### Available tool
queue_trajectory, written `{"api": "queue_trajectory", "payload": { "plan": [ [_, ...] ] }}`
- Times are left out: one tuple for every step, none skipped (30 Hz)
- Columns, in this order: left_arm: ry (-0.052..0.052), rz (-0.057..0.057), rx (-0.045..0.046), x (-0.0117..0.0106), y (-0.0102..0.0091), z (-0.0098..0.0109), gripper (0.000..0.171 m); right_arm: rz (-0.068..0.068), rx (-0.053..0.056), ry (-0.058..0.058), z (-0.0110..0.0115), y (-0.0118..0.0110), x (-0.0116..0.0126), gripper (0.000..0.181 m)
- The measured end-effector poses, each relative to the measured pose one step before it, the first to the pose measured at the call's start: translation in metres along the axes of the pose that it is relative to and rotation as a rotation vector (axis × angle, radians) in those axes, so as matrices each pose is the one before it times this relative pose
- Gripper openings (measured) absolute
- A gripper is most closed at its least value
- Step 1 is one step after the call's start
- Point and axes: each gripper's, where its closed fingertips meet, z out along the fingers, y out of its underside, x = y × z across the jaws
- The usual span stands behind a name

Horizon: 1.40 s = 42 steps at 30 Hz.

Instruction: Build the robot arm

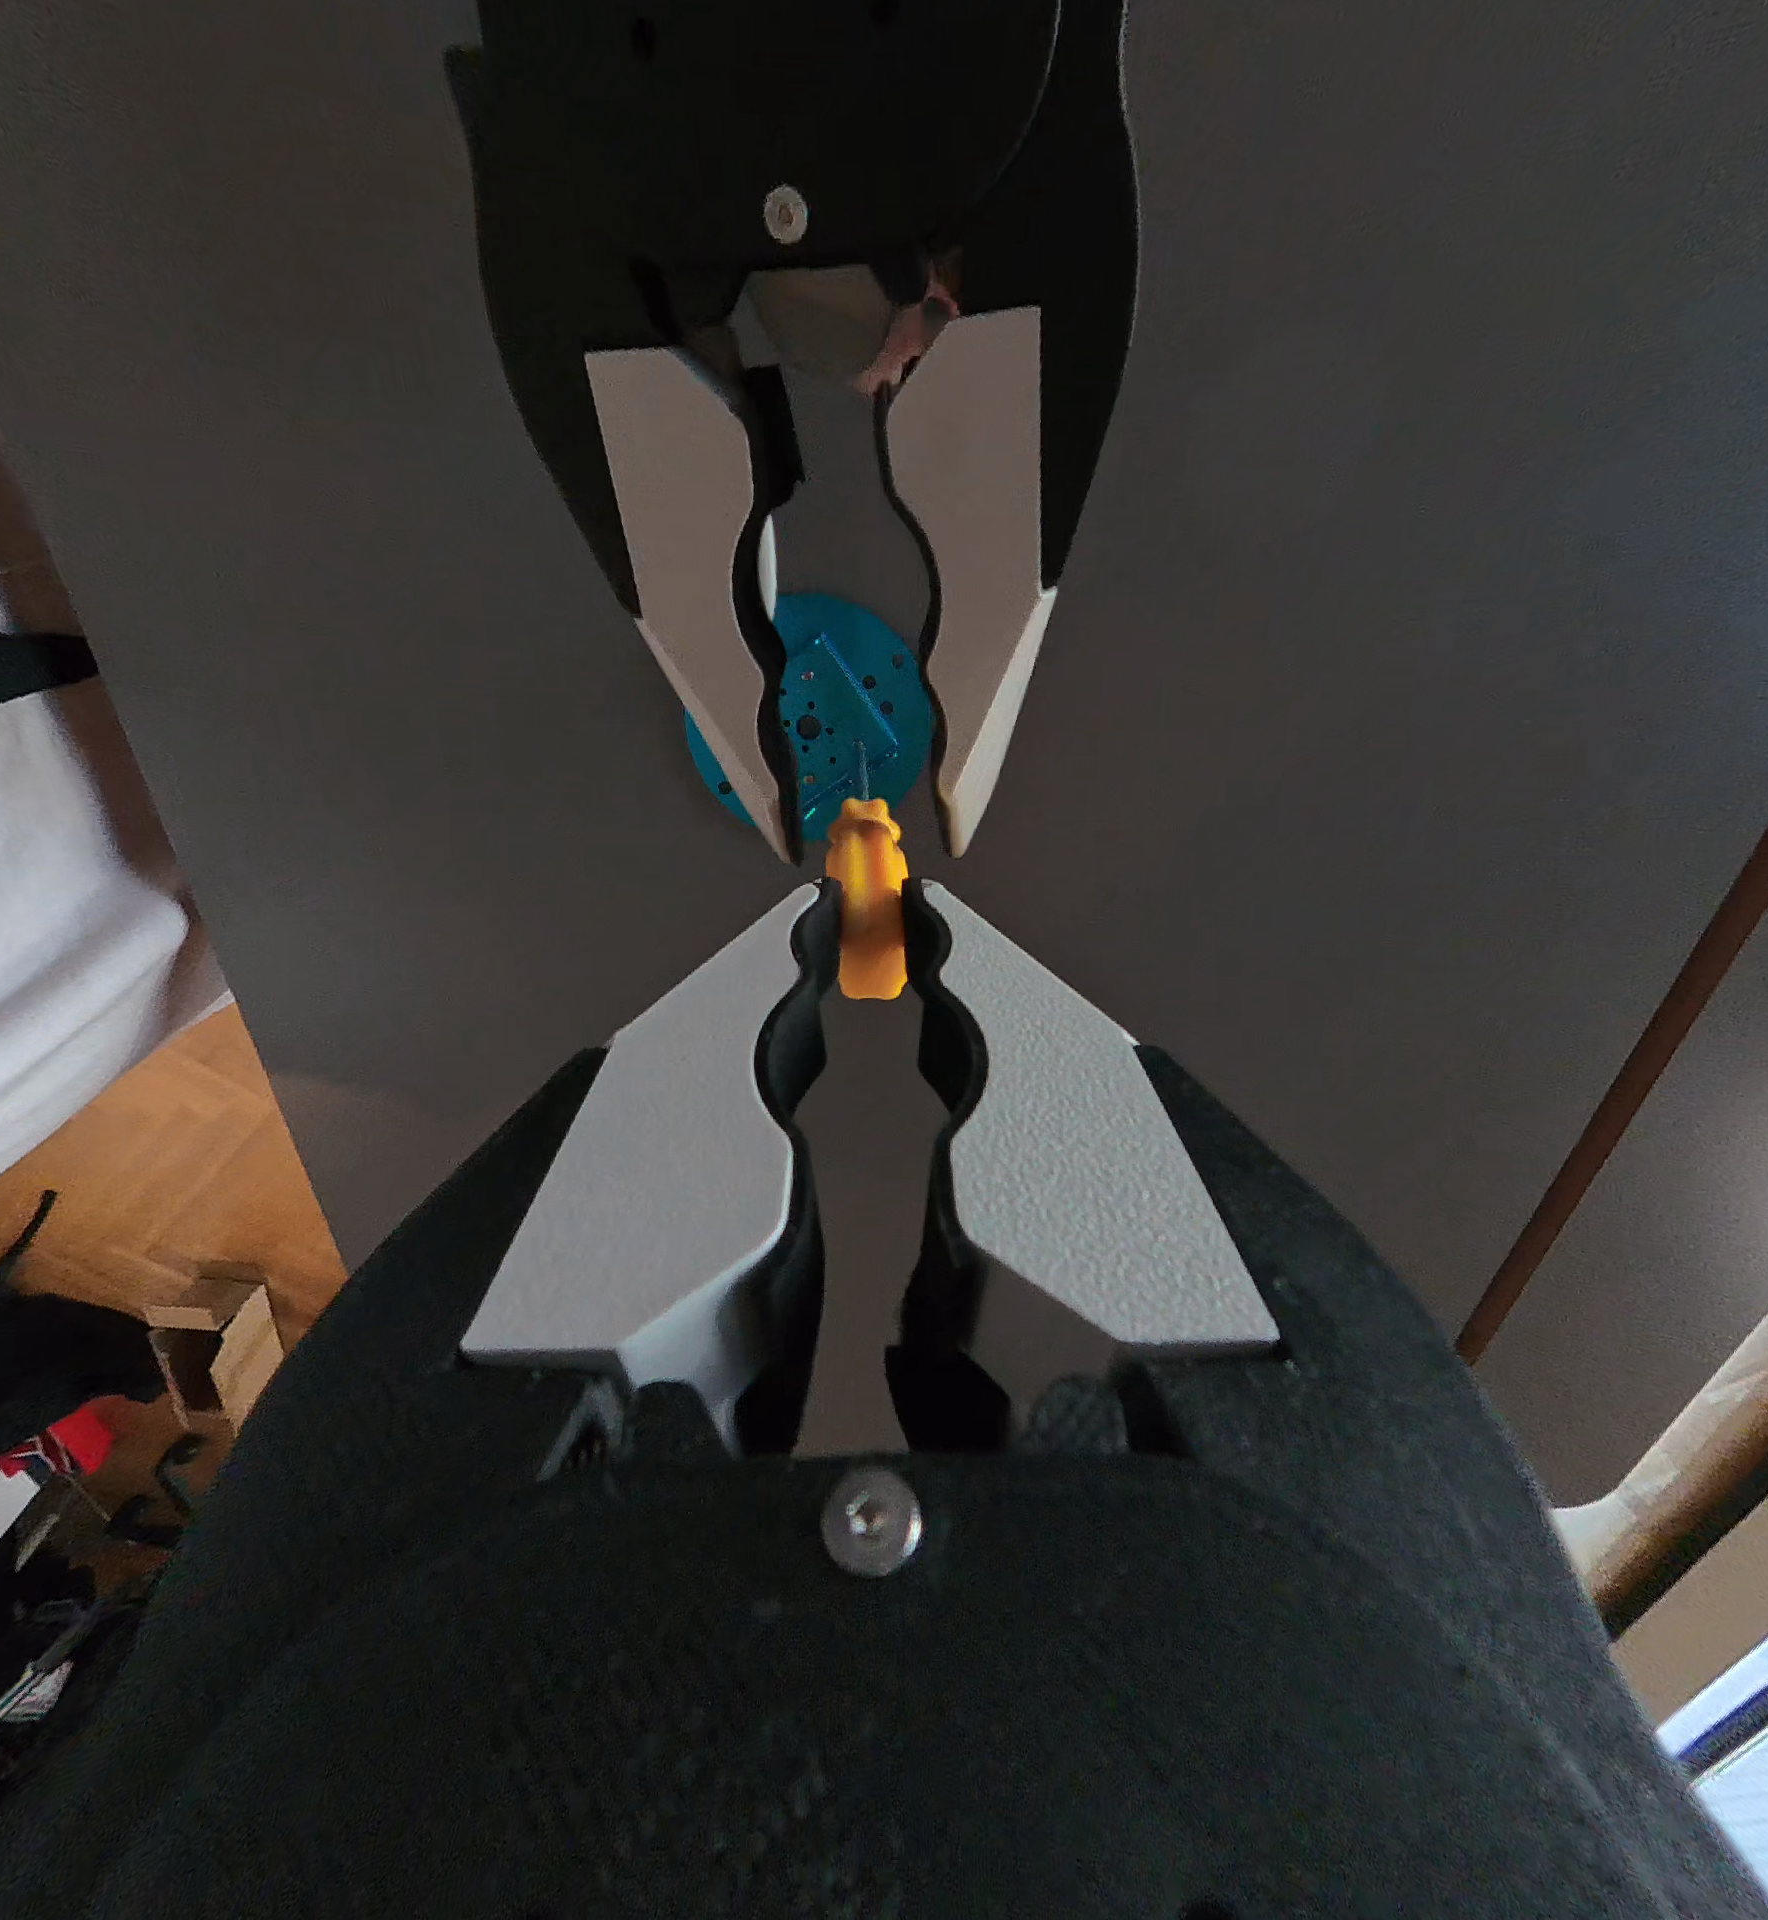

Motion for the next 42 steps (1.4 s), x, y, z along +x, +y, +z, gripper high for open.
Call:
{"api": "queue_trajectory", "payload": {
  "plan": [
    [0.0061,-0.0031,0.00106,0.00118,0.00000,0.00152,0.017,0.0072,0.0030,-0.0038,-0.00006,-0.00040,-0.00041,0.011],
    [-0.0072,0.0052,0.00423,-0.00028,-0.00068,0.00103,0.014,0.0091,-0.0013,0.0004,0.00005,0.00038,0.00043,0.011],
    [-0.0128,0.0085,0.00067,-0.00106,-0.00001,0.00070,0.013,0.0162,-0.0003,0.0046,0.00005,0.00023,0.00134,0.011],
    [-0.0043,0.0020,-0.00235,-0.00044,0.00030,0.00034,0.013,0.0172,0.0012,-0.0014,-0.00004,0.00033,0.00069,0.011],
    [0.0087,-0.0090,-0.00261,0.00058,0.00004,-0.00006,0.013,0.0037,0.0069,-0.0115,-0.00014,-0.00016,-0.00080,0.011],
    [0.0152,-0.0116,-0.00129,0.00100,0.00011,-0.00037,0.013,-0.0291,0.0113,-0.0169,-0.00049,-0.00051,-0.00255,0.011],
    [0.0084,-0.0053,0.00117,0.00040,0.00020,-0.00051,0.012,-0.0566,0.0224,-0.0040,-0.00148,-0.00123,-0.00198,0.015],
    [0.0039,0.0020,0.00157,0.00007,0.00013,-0.00046,0.012,-0.0738,0.0323,0.0192,-0.00268,-0.00234,0.00021,0.028],
    [0.0086,0.0043,0.00071,0.00092,-0.00002,-0.00045,0.012,-0.0930,0.0279,0.0360,-0.00318,-0.00175,0.00140,0.042],
    [0.0069,0.0033,-0.00089,0.00063,0.00007,-0.00028,0.012,-0.1005,0.0098,0.0293,-0.00205,0.00151,-0.00118,0.048],
    [0.0048,0.0035,-0.00057,0.00052,0.00000,-0.00025,0.012,-0.0826,-0.0141,0.0437,-0.00077,0.00447,0.00149,0.041],
    [0.0074,0.0043,0.00103,0.00098,0.00007,-0.00018,0.012,-0.0463,-0.0108,0.0326,0.00107,0.00297,0.00150,0.037],
    [0.0020,0.0024,0.00035,0.00013,0.00000,-0.00027,0.013,-0.0071,0.0032,-0.0165,0.00156,-0.00076,-0.00403,0.028],
    [0.0044,-0.0006,0.00010,0.00028,0.00010,-0.00031,0.012,0.0110,0.0261,-0.0470,0.00065,-0.00490,-0.00718,0.018],
    [0.0042,0.0011,0.00025,0.00072,-0.00005,-0.00007,0.012,0.0202,0.0172,-0.0059,0.00016,-0.00278,0.00037,0.016],
    [-0.0039,0.0044,-0.00048,-0.00036,0.00000,-0.00010,0.013,0.0309,-0.0073,-0.0067,0.00007,0.00122,0.00118,0.016],
    [-0.0011,-0.0002,0.00004,-0.00025,-0.00007,-0.00012,0.012,0.0496,-0.0084,-0.0220,-0.00012,0.00082,-0.00020,0.016],
    [-0.0013,-0.0052,0.00010,-0.00011,-0.00005,-0.00013,0.013,0.0654,-0.0078,-0.0220,0.00002,0.00073,0.00032,0.016],
    [-0.0125,-0.0022,0.00444,-0.00137,-0.00072,-0.00051,0.017,0.0722,-0.0131,-0.0176,-0.00019,0.00164,0.00078,0.015],
    [-0.0222,0.0012,0.01130,-0.00221,-0.00212,-0.00068,0.025,0.0567,-0.0191,-0.0059,-0.00032,0.00251,0.00160,0.016],
    [-0.0161,0.0026,0.00849,-0.00127,-0.00234,-0.00055,0.026,0.0515,-0.0150,0.0071,0.00001,0.00210,0.00228,0.015],
    [-0.0074,0.0034,0.00295,-0.00002,-0.00210,-0.00018,0.023,0.0605,-0.0157,0.0039,-0.00006,0.00228,0.00108,0.015],
    [-0.0023,0.0059,-0.00025,0.00083,-0.00151,0.00043,0.021,0.0703,-0.0095,-0.0001,-0.00009,0.00132,0.00071,0.015],
    [-0.0084,0.0085,-0.00558,-0.00001,-0.00022,0.00092,0.019,0.0690,0.0091,-0.0069,0.00002,-0.00118,-0.00021,0.015],
    [-0.0127,0.0090,-0.01269,-0.00078,0.00166,0.00132,0.018,0.0543,0.0141,-0.0110,-0.00006,-0.00182,-0.00077,0.015],
    [-0.0040,0.0057,-0.00972,0.00040,0.00184,0.00121,0.016,0.0317,0.0095,-0.0057,0.00004,-0.00113,-0.00052,0.016],
    [0.0002,0.0018,-0.00032,0.00060,0.00043,0.00055,0.016,0.0115,0.0010,-0.0003,0.00015,0.00000,-0.00060,0.016],
    [0.0018,0.0027,0.00156,0.00041,0.00004,-0.00005,0.016,-0.0033,0.0025,0.0019,0.00013,-0.00004,-0.00076,0.016],
    [0.0085,0.0042,-0.00013,0.00119,-0.00001,-0.00022,0.015,-0.0168,0.0018,-0.0057,0.00020,-0.00010,-0.00199,0.016],
    [0.0078,-0.0011,-0.00183,0.00083,0.00011,-0.00006,0.015,-0.0399,0.0012,-0.0127,0.00024,-0.00052,-0.00327,0.021],
    [0.0091,-0.0049,-0.00044,0.00068,-0.00008,0.00012,0.015,-0.0600,-0.0023,-0.0052,0.00034,-0.00010,-0.00250,0.036],
    [0.0112,-0.0044,0.00231,0.00092,-0.00002,0.00007,0.015,-0.0673,-0.0096,0.0047,-0.00018,0.00063,-0.00132,0.043],
    [0.0035,-0.0013,0.00283,0.00004,-0.00004,-0.00007,0.015,-0.0621,-0.0054,0.0185,-0.00014,0.00083,0.00043,0.038],
    [0.0013,0.0019,0.00254,-0.00008,0.00005,-0.00027,0.015,-0.0510,-0.0087,0.0166,0.00035,0.00106,0.00066,0.035],
    [0.0059,0.0015,0.00116,0.00064,-0.00010,-0.00022,0.015,-0.0371,-0.0058,0.0061,0.00104,0.00000,-0.00054,0.035],
    [0.0009,0.0004,-0.00153,-0.00004,0.00004,-0.00014,0.015,-0.0228,-0.0006,-0.0010,0.00158,-0.00079,-0.00113,0.034],
    [0.0002,0.0022,-0.00069,-0.00003,0.00009,-0.00014,0.015,-0.0143,-0.0035,-0.0055,0.00154,-0.00017,-0.00115,0.028],
    [0.0087,0.0028,0.00213,0.00144,-0.00026,0.00007,0.015,-0.0126,-0.0063,-0.0053,0.00161,0.00063,-0.00106,0.019],
    [0.0034,0.0003,0.00148,0.00049,-0.00003,0.00023,0.015,-0.0116,-0.0089,0.0053,0.00104,0.00082,0.00040,0.017],
    [-0.0002,-0.0002,0.00134,-0.00009,-0.00006,0.00001,0.015,-0.0035,-0.0038,0.0069,-0.00009,0.00008,0.00043,0.016],
    [0.0021,-0.0020,0.00136,0.00008,0.00001,-0.00010,0.015,0.0074,-0.0060,0.0003,0.00015,0.00009,-0.00035,0.016],
    [-0.0002,-0.0026,-0.00050,-0.00012,0.00017,-0.00034,0.015,0.0258,-0.0124,0.0032,0.00005,0.00073,0.00062,0.016]
  ]
}}
